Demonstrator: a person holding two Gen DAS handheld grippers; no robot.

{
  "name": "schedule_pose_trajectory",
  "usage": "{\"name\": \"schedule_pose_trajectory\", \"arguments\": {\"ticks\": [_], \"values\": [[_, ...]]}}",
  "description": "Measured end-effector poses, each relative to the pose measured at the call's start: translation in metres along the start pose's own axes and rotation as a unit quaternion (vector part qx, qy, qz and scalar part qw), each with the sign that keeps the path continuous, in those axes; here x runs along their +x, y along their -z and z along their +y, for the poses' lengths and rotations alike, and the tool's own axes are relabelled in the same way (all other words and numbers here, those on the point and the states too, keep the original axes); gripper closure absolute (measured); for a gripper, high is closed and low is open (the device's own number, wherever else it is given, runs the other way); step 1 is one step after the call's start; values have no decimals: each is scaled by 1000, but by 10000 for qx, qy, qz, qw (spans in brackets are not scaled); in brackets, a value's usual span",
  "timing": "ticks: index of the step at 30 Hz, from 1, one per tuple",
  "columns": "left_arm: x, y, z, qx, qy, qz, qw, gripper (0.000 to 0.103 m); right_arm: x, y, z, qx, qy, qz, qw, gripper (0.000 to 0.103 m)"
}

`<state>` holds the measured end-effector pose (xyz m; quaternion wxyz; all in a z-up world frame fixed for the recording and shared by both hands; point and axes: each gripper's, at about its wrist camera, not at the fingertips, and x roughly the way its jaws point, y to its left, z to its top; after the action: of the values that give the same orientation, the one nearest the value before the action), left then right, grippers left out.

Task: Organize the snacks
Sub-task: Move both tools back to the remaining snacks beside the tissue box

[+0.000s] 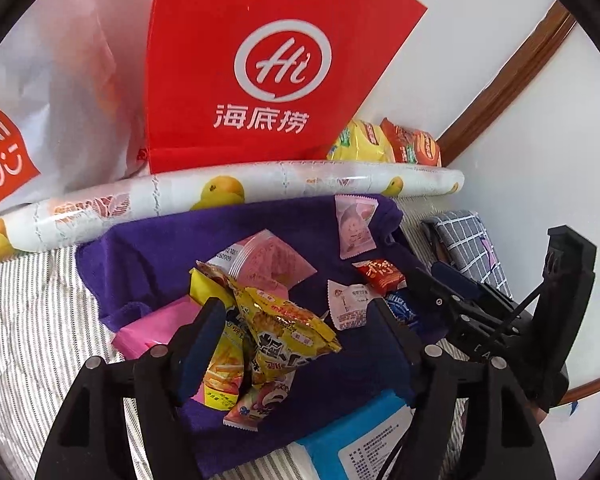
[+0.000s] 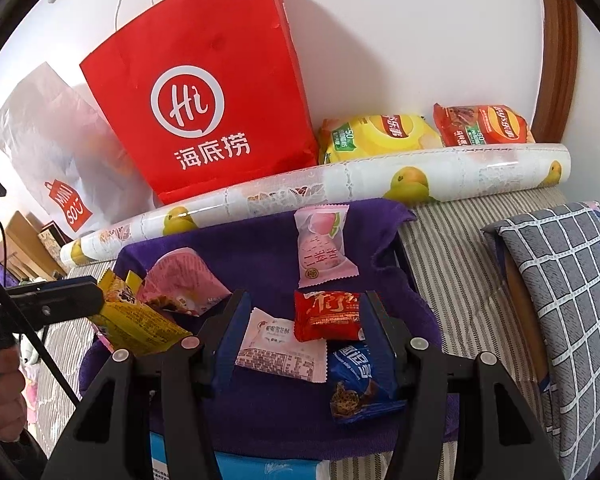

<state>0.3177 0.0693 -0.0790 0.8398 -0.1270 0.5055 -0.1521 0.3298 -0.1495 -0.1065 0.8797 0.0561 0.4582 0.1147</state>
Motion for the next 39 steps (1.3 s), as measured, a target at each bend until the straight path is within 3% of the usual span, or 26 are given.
{"name": "schedule_pose_trajectory", "arguments": {"ticks": [18, 30, 39], "values": [[-41, 9, -25, 248, 323, -189, 9990, 31, -61, 11, -2, 140, 252, -209, 9994, 47], [-53, 20, -47, 537, 468, -208, 9972, 31, -94, 37, -23, 442, 432, -78, 9981, 47], [-60, 25, -58, 710, 445, -295, 9960, 31, -117, 58, -33, 468, 578, -232, 9970, 47]]}}
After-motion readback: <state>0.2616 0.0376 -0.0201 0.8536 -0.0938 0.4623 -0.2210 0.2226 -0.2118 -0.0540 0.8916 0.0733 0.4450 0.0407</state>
